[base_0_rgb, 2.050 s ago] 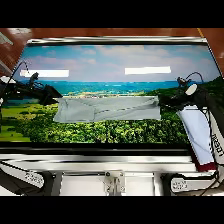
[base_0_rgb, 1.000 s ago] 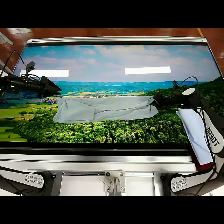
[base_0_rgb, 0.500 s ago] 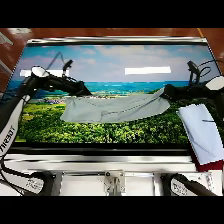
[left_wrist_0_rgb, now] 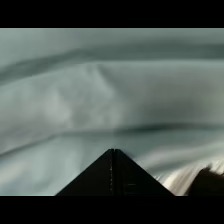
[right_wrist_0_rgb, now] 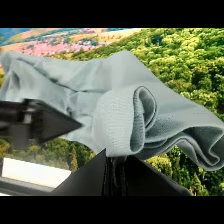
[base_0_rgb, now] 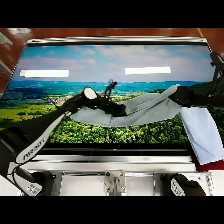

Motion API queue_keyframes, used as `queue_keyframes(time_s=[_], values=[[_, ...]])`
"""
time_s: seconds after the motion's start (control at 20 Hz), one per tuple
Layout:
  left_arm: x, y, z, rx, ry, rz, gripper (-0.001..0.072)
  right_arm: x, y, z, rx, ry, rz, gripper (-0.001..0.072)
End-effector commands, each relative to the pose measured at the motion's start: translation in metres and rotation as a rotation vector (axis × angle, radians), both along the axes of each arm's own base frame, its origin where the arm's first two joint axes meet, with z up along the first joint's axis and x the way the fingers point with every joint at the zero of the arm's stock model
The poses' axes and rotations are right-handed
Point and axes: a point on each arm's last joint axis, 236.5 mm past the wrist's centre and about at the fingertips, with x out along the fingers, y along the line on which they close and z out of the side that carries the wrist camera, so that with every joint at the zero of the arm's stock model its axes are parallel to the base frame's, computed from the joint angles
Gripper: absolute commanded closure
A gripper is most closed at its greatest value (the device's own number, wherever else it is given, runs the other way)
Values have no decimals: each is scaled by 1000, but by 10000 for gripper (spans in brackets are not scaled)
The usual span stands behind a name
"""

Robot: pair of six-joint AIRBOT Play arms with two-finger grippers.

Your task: Fold the shirts.

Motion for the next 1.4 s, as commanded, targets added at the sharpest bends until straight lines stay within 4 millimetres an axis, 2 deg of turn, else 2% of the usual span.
queue_keyframes(time_s=[0.0, 0.1, 0.2, 0.25, 0.35, 0.4, 0.5, 0.6, 0.7, 0.8, 0.85, 0.9, 1.0, 1.1, 1.15, 1.2, 1.25, 1.3, 1.35], values=[[-16, -61, -14, -102, 110, 142, 667, -26, 5, 19, -1, -25, 6, 644], [-15, -74, -25, -137, 177, 212, 669, -30, 6, 23, 6, -28, -2, 644], [0, -70, -19, -170, 171, 246, 669, -33, 8, 22, 10, -16, 2, 644], [14, -61, -5, -191, 142, 261, 669, -32, 7, 23, 10, -22, 1, 644], [47, -35, 40, -236, 16, 277, 670, -22, 11, 30, 22, -74, 18, 644], [64, -15, 66, -244, -52, 295, 670, -16, 20, 35, 58, -97, 31, 644], [100, 40, 119, -229, -185, 370, 671, -1, 49, 42, 127, -139, 88, 644], [130, 115, 165, -160, -331, 460, 670, 15, 91, 37, 159, -166, 161, 644], [144, 203, 202, -41, -438, 575, 670, 31, 143, 24, 181, -193, 234, 644], [139, 286, 236, 73, -513, 689, 670, 46, 199, 1, 199, -219, 283, 644], [129, 321, 252, 118, -544, 735, 670, 51, 229, -15, 210, -221, 298, 644], [118, 346, 267, 143, -568, 768, 670, 53, 256, -34, 219, -214, 309, 645], [89, 376, 299, 154, -608, 816, 670, 49, 309, -83, 241, -166, 317, 645], [61, 378, 328, 145, -665, 819, 669, 40, 350, -137, 265, -93, 286, 644], [48, 375, 340, 136, -692, 813, 669, 37, 361, -157, 282, -57, 254, 643], [37, 371, 350, 129, -717, 807, 669, 38, 368, -172, 298, -36, 212, 590], [29, 369, 357, 121, -730, 803, 669, 44, 367, -176, 313, -36, 169, 351], [22, 368, 360, 121, -737, 796, 669, 52, 364, -173, 322, -54, 139, 87], [16, 366, 361, 125, -735, 786, 669, 63, 356, -162, 330, -84, 116, 48]])
